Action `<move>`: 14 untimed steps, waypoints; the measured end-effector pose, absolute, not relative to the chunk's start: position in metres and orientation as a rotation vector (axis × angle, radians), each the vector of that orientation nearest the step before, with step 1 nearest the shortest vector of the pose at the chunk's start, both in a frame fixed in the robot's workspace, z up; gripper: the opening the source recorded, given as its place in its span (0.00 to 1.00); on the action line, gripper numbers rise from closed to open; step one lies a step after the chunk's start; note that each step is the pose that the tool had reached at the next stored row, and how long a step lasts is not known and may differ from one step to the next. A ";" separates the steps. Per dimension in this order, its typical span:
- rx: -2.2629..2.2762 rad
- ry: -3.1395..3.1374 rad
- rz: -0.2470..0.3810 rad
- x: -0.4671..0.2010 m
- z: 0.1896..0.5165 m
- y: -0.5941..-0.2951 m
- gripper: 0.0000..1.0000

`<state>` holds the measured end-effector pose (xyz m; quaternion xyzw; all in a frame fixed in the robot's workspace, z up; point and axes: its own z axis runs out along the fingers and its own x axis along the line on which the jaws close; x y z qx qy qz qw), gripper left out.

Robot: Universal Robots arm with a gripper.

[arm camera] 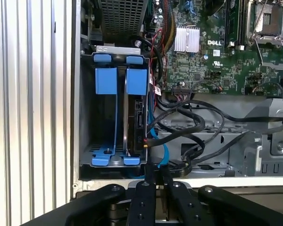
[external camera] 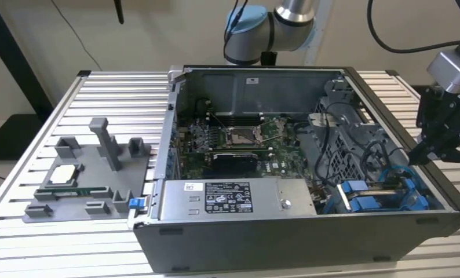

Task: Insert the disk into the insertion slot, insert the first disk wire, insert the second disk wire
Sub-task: 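Insert the second disk wire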

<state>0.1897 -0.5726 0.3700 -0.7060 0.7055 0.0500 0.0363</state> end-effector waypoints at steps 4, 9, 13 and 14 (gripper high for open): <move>-2.173 2.173 0.171 0.188 0.374 -0.573 0.00; -2.178 2.182 0.199 0.183 0.379 -0.573 0.00; -2.178 2.183 0.215 0.177 0.383 -0.573 0.00; -2.177 2.184 0.217 0.175 0.384 -0.573 0.00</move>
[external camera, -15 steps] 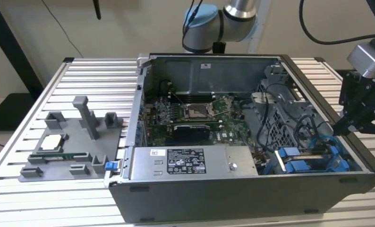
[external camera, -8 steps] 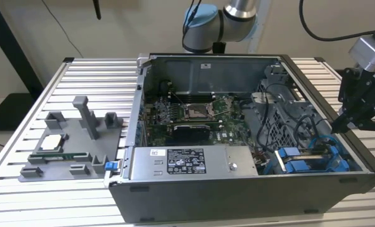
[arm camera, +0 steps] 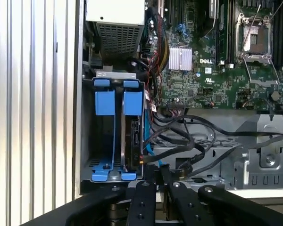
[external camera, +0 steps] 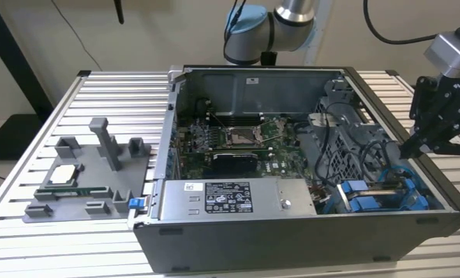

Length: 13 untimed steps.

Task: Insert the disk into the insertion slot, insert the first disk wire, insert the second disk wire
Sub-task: 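Insert the second disk wire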

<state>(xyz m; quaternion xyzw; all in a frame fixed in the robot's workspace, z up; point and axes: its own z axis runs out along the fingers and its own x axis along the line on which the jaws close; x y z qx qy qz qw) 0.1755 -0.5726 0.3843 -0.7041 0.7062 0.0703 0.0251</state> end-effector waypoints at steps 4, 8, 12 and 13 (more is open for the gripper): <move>-2.177 2.186 0.226 0.169 0.386 -0.573 0.00; -2.179 2.190 0.235 0.162 0.387 -0.573 0.00; -2.181 2.193 0.241 0.152 0.387 -0.573 0.00; -2.181 2.193 0.241 0.150 0.387 -0.573 0.00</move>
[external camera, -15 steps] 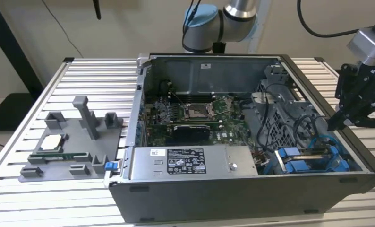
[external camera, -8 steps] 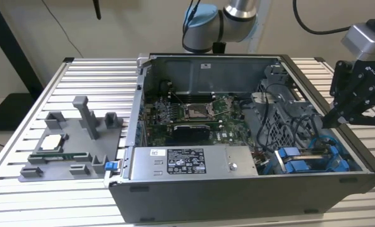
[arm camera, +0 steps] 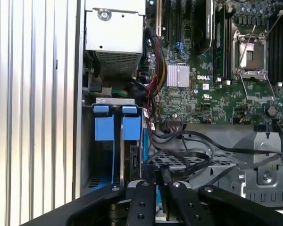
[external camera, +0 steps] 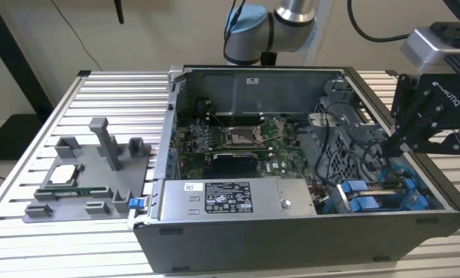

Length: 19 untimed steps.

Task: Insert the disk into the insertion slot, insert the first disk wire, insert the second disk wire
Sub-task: 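Insert the second disk wire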

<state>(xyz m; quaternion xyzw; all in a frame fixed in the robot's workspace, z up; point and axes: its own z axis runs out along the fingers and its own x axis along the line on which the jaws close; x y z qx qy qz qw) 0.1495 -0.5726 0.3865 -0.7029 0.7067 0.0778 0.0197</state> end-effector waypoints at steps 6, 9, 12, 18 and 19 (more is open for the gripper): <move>-2.179 2.190 0.240 0.135 0.386 -0.575 0.00; -2.175 2.185 0.234 0.132 0.385 -0.578 0.00; -2.169 2.176 0.217 0.131 0.383 -0.581 0.00; -2.164 2.171 0.204 0.130 0.377 -0.586 0.00; -2.163 2.172 0.204 0.130 0.375 -0.587 0.00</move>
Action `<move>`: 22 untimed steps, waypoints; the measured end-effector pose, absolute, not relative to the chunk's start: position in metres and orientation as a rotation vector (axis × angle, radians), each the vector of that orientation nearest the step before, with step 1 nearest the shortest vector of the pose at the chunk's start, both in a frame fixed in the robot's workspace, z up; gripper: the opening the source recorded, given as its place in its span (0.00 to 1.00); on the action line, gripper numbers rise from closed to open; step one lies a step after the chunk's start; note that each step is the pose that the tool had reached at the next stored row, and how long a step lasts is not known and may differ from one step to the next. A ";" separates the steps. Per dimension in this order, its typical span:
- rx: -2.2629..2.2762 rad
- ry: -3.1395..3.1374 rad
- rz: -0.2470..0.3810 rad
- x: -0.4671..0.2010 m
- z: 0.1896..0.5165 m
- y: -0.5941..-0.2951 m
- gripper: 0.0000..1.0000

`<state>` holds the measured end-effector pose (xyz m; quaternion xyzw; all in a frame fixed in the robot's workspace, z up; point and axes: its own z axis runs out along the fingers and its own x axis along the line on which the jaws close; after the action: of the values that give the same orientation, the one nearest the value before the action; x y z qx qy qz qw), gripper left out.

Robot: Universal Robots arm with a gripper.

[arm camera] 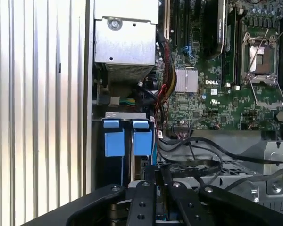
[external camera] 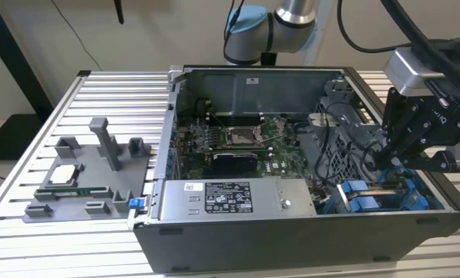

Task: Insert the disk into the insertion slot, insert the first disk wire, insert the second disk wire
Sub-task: 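Insert the second disk wire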

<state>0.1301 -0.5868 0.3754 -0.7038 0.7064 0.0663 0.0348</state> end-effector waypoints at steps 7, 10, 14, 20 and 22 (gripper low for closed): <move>-2.161 2.172 0.201 0.130 0.368 -0.589 0.00; -2.160 2.172 0.201 0.130 0.365 -0.589 0.00; -2.160 2.172 0.201 0.131 0.363 -0.589 0.00; -2.160 2.171 0.201 0.132 0.362 -0.589 0.00; -2.160 2.171 0.201 0.132 0.362 -0.590 0.00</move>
<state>0.1317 -0.5896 0.3623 -0.7032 0.7071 0.0653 0.0362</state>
